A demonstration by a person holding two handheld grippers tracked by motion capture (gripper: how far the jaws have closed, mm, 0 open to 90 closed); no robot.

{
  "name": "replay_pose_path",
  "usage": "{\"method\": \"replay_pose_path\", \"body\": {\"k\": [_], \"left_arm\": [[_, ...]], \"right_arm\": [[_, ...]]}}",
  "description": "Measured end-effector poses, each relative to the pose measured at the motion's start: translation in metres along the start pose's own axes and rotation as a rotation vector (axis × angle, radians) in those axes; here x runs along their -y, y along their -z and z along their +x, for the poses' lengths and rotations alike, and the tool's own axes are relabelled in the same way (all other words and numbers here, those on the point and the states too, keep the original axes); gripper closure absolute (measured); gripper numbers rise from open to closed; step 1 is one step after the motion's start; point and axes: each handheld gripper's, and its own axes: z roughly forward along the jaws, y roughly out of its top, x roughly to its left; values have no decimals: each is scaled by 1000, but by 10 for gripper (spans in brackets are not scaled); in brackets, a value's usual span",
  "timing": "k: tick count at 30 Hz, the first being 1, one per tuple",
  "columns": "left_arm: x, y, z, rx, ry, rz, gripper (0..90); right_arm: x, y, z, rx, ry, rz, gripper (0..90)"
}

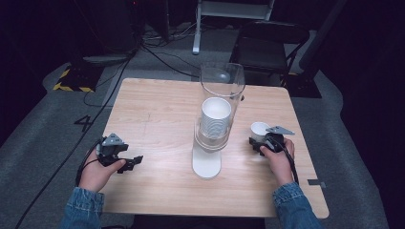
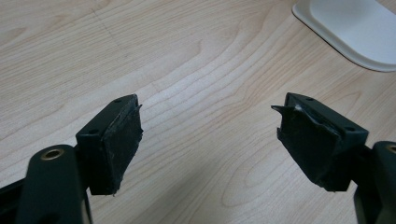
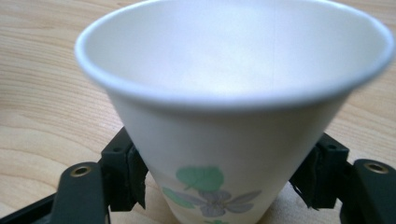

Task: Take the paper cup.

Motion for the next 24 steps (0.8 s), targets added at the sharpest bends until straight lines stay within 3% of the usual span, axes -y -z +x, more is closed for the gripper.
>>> {"method": "replay_pose_path", "body": {"k": [9,12,21,24], "left_arm": [[0,0,0,1,-5,-3,213],[0,1,0,-1,1,-7,213],[0,2,0,-1,3,-10,213],[-1,4,0,6,-4,-11,212]], "right_arm": [[1,3,1,6,5,19,157],[1,6,2,-4,37,37,163],[1,28,4,4,30,24,161],[2,36,6,4,54,25,161]]}}
